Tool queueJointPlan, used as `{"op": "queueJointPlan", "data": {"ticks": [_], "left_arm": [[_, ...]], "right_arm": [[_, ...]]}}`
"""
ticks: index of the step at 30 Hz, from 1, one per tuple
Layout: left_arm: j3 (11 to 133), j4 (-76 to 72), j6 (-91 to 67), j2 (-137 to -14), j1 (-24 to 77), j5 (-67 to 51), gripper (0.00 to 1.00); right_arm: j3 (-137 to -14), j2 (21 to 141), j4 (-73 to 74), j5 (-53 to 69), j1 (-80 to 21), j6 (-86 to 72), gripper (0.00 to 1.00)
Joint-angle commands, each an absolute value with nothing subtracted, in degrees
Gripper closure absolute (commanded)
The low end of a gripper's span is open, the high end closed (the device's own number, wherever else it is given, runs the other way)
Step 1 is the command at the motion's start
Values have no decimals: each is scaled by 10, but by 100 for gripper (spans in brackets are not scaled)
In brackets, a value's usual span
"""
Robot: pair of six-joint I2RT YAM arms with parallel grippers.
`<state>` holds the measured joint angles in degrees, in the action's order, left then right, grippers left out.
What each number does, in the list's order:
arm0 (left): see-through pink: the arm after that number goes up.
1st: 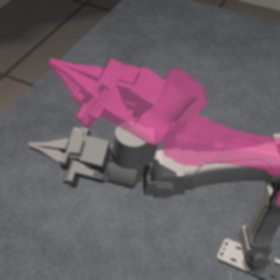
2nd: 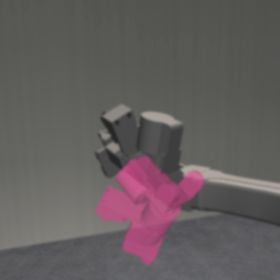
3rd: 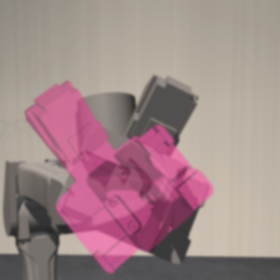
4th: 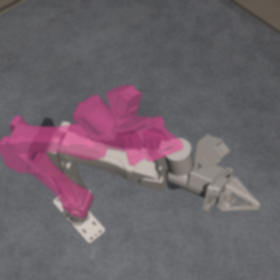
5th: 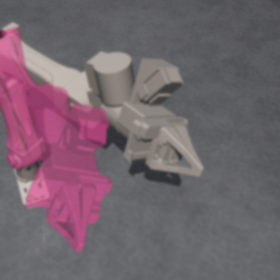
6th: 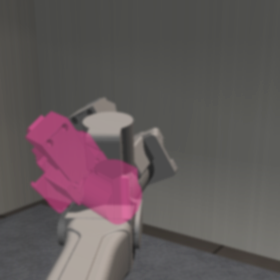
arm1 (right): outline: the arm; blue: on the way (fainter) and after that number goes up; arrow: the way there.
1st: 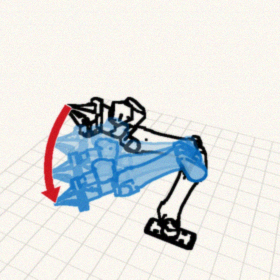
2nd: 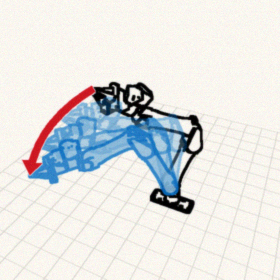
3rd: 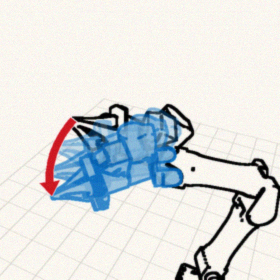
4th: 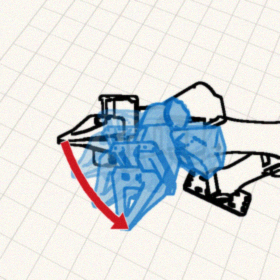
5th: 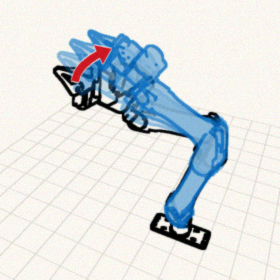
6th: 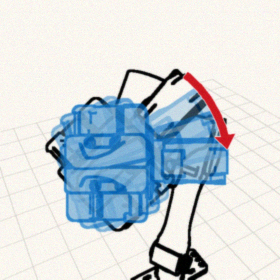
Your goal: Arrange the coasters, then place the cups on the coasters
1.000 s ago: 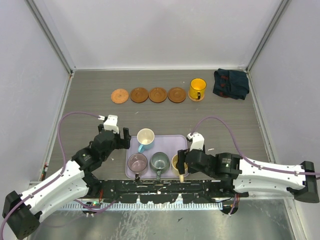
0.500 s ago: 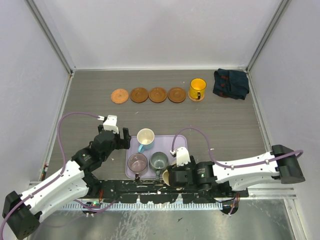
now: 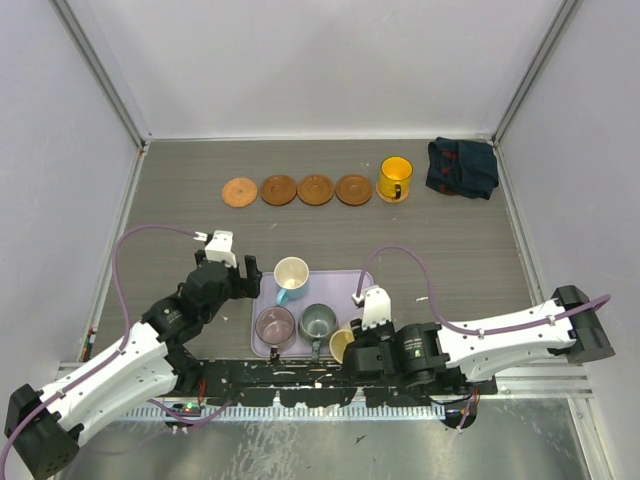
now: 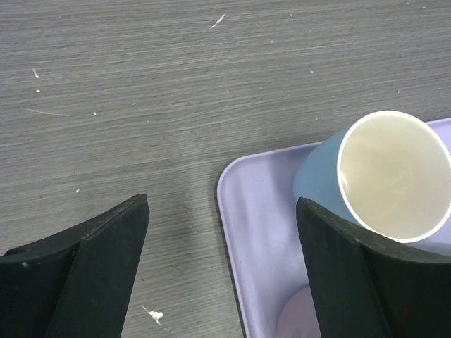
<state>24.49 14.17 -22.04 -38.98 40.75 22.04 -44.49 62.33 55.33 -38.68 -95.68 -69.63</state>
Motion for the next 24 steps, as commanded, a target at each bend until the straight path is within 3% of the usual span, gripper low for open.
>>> {"op": "queueJointPlan", "data": {"ticks": [1, 4, 6, 19, 24], "left_arm": [[246, 126, -227, -387, 406, 217, 13], [247, 120, -227, -394, 405, 213, 13], [249, 116, -227, -401, 406, 212, 13], [249, 109, -226, -412, 405, 210, 13], [241, 98, -226, -416, 405, 208, 13]], "right_arm": [[-456, 590, 588, -442, -959, -763, 68], [-455, 581, 609, -453, -959, -786, 82], [-457, 579, 626, -467, -959, -802, 87], [-473, 597, 655, -531, -956, -837, 87], [-491, 630, 642, -518, -905, -791, 89]]}}
